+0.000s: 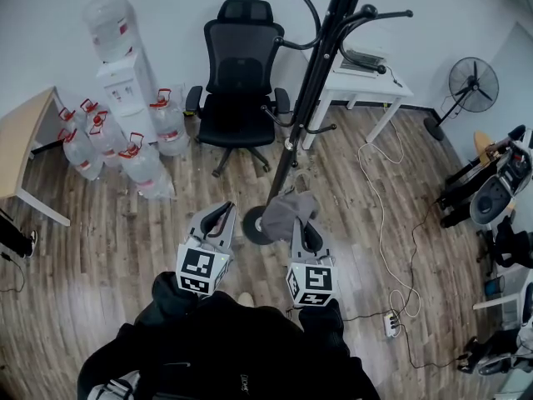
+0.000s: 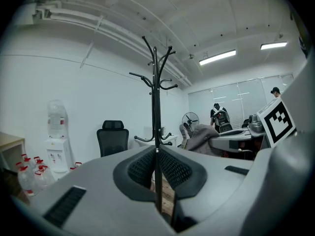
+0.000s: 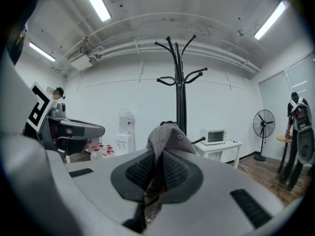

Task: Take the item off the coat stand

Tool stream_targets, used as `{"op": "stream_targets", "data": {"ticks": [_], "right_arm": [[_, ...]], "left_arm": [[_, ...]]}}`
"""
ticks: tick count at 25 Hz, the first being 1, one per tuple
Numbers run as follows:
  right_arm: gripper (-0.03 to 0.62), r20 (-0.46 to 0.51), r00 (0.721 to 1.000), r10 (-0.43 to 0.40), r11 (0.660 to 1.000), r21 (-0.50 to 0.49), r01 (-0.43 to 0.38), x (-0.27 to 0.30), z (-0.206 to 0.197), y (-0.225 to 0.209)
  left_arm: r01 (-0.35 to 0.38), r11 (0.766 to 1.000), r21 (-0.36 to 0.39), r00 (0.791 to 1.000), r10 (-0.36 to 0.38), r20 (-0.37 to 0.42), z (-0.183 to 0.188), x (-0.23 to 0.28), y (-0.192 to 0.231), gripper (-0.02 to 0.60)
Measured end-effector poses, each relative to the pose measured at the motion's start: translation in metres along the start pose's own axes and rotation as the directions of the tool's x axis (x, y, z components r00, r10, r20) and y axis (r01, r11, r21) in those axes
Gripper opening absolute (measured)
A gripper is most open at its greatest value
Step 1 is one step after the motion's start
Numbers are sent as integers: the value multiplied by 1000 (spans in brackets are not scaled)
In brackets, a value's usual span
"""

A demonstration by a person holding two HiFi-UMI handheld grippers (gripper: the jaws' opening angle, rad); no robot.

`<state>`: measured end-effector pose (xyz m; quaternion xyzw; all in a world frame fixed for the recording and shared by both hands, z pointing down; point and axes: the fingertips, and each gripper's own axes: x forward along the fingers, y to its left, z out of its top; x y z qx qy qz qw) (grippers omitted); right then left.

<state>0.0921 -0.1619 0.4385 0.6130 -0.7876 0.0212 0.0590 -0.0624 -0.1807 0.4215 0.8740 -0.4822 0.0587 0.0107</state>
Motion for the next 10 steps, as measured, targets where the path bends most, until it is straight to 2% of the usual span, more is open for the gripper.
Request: {"op": "stream_targets", "data": {"ticks": [10], "right_arm": [[29,8,1000,0,1000,-3,0,1,3,3]], "left_arm": [[1,1000,1,1000,-1,2,0,-1,3,37]]}}
